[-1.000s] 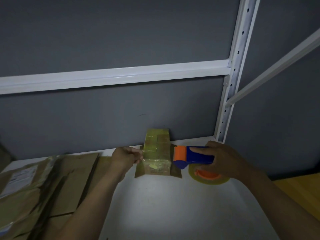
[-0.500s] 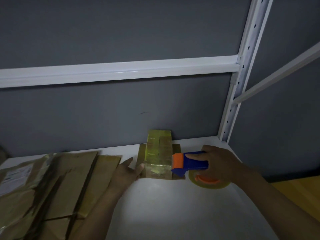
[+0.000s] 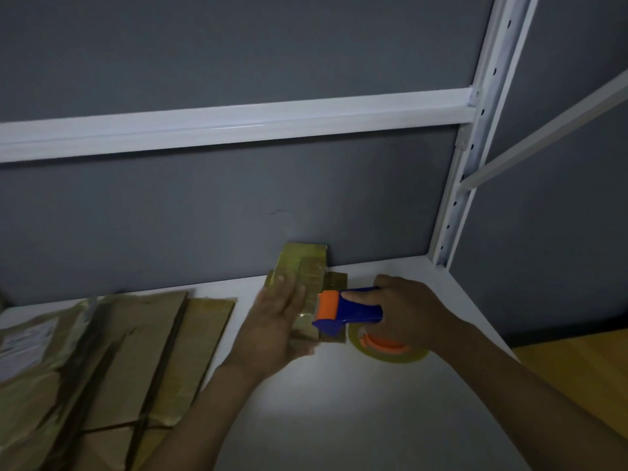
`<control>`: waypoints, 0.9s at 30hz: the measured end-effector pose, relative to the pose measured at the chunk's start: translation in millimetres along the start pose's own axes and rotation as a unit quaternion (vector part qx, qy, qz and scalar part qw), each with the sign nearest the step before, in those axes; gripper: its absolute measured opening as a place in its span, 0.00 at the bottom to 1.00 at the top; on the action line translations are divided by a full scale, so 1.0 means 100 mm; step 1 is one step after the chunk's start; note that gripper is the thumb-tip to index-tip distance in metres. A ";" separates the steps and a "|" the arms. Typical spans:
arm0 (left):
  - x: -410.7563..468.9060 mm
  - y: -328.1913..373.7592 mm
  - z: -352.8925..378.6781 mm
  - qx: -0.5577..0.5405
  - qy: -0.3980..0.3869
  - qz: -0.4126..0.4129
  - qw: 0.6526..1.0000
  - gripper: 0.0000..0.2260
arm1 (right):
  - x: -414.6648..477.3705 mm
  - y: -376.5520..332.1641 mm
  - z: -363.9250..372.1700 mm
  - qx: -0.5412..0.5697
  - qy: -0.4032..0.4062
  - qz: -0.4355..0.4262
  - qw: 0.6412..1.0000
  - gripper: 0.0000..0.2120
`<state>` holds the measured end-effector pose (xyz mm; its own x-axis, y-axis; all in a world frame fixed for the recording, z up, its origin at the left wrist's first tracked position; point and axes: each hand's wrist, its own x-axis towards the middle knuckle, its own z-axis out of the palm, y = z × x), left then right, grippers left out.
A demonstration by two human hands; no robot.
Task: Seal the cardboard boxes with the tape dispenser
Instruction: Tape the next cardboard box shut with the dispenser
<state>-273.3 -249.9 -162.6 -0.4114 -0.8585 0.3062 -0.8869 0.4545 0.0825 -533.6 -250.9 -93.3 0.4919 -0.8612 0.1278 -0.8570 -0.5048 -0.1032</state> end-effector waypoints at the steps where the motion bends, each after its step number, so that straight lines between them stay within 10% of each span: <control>1: 0.03 0.07 0.00 -0.002 -0.013 0.025 1.000 0.45 | -0.01 -0.01 0.00 -0.007 0.003 -0.002 1.000 0.31; 27: 0.06 0.21 -0.05 0.017 -0.057 -0.013 0.998 0.50 | -0.10 -0.16 -0.10 -0.076 -0.028 -0.007 0.997 0.17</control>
<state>-292.9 -244.2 -154.0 -0.4074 -0.8923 0.1945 -0.9036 0.4247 0.0558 -525.8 -233.5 -83.4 0.5079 -0.8584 0.0719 -0.8614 -0.5056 0.0484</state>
